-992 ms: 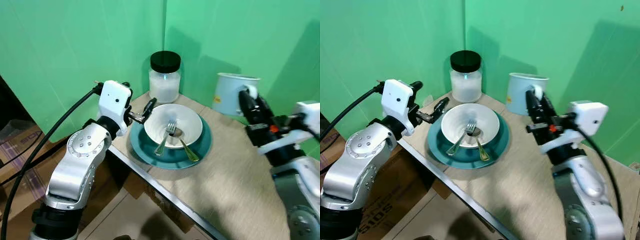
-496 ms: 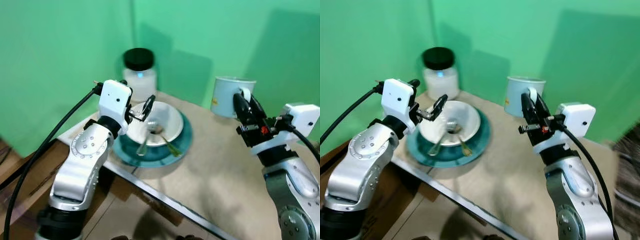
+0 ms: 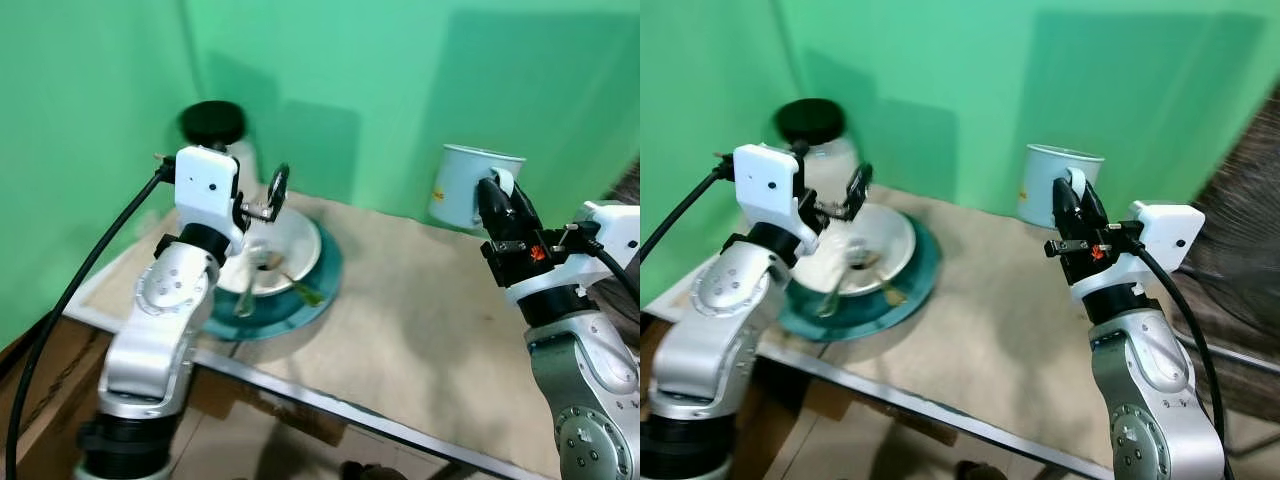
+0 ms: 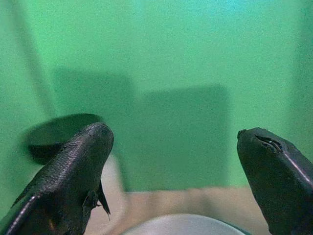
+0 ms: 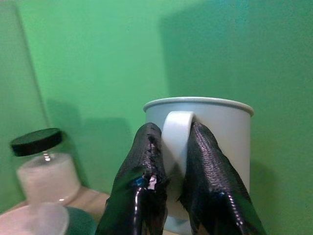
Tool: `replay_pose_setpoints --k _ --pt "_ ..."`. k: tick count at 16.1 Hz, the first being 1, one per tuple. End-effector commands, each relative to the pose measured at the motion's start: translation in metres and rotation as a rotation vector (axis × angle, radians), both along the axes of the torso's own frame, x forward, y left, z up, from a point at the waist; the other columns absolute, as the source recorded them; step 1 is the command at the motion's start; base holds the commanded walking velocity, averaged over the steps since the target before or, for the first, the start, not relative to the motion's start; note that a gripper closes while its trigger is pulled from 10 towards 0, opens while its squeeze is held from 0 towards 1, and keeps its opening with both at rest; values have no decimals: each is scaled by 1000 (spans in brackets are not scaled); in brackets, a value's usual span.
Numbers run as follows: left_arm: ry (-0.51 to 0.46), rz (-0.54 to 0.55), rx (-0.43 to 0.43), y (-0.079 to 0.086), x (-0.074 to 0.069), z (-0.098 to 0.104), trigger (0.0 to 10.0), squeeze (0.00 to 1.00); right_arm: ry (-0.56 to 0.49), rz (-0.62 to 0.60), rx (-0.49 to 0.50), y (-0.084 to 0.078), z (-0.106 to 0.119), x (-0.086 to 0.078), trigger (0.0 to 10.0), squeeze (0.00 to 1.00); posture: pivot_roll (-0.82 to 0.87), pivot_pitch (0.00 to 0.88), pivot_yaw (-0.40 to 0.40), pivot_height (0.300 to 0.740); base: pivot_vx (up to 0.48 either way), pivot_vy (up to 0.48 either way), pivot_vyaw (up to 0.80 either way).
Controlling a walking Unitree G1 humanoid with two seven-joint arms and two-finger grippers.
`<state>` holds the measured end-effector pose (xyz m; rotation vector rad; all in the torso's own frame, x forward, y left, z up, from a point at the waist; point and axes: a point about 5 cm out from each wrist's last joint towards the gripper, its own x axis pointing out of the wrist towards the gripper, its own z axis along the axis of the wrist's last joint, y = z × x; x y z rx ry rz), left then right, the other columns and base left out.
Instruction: Setting the table
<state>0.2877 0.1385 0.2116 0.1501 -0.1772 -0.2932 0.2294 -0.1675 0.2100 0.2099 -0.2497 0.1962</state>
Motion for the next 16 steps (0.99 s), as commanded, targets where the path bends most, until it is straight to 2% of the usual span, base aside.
replay_pose_setpoints --k 1,4,7,13,16 --pt "-6 -37 22 -2 0 3 10000 0 -3 3 8 0 3 2 10000 0 75 0 -18 740 0 0 -788" --pt "8 -9 34 2 0 -2 10000 0 28 21 -23 2 0 5 10000 0 77 0 -22 740 0 0 -706" --pt "34 7 44 6 0 -6 10000 0 73 53 -41 7 -7 6 10000 0 80 0 -27 740 0 0 0" --pt "33 1 56 6 -1 -6 10000 0 88 15 -96 8 -9 10 10000 0 80 0 -27 740 0 0 0" --pt "36 -8 56 5 -1 -6 10000 0 88 1 -99 8 -10 10 10000 0 79 0 -25 740 -280 0 0"
